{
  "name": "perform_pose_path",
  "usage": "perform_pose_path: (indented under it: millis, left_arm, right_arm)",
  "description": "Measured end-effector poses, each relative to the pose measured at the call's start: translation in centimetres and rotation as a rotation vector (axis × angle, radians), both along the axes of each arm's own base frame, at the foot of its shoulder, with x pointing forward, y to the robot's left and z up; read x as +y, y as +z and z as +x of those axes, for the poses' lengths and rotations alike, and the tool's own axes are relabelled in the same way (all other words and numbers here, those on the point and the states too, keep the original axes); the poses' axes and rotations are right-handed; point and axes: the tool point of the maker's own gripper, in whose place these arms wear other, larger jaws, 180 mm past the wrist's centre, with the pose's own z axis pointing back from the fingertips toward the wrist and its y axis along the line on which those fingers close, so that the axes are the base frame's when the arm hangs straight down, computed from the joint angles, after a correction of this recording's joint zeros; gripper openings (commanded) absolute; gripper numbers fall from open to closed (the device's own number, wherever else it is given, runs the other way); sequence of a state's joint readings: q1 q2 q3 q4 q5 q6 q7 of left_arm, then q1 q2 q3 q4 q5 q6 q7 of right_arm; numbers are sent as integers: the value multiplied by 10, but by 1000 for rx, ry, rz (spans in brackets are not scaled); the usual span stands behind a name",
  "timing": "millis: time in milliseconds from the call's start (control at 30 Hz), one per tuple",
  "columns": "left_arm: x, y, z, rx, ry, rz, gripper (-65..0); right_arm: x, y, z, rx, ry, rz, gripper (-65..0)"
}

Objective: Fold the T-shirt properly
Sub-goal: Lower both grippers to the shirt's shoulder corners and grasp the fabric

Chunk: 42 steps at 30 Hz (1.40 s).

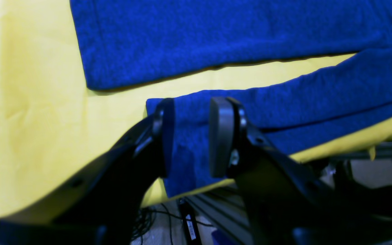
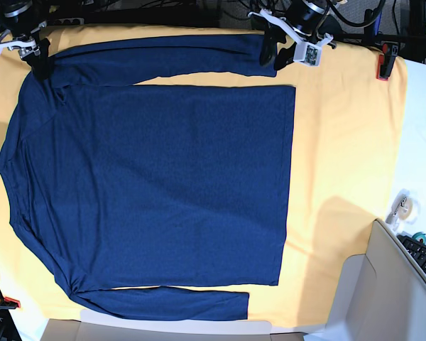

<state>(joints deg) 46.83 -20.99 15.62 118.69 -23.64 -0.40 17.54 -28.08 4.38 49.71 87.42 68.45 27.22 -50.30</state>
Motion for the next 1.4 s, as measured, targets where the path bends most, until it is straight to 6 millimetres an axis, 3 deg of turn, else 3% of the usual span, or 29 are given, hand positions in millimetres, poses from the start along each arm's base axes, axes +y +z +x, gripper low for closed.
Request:
perform_pose_path:
  millis: [67,133,233,267,433,533,600,733,1000,1400]
  left_arm:
    - [4,1,3,7,32,-31,-478]
    - [13,3,7,17,86,-69,-478]
    - [27,4,9,77,189,-183,-459]
    - [28,1,6,126,203,-217,-447]
    - [26,1,6,311,225,-414,-416]
    - [24,9,22,328,189,-484,-414]
    - [34,2,28,355,202,-477,-414]
    - [44,-23,19,465,211,-442,-414]
    - [47,-36,10,513,222,-438,-414]
    - [20,-49,-22,675,119,-451,-414]
  right_arm:
    - [8,-2,4,-3,19,12,-336]
    - [15,-4,6,-8,29,29,-400]
    - [28,-12,6,15,56,54,-622]
    - [32,-14,6,27,69,58,-650]
    - [37,-15,10,21,85,66,-649]
    - [40,-15,11,22,93,70,-649]
    - [41,-15,12,20,95,72,-649]
    - [41,-15,11,24,99,72,-649]
    - [41,-15,11,23,99,71,-649]
    - [41,-15,11,23,99,71,-649]
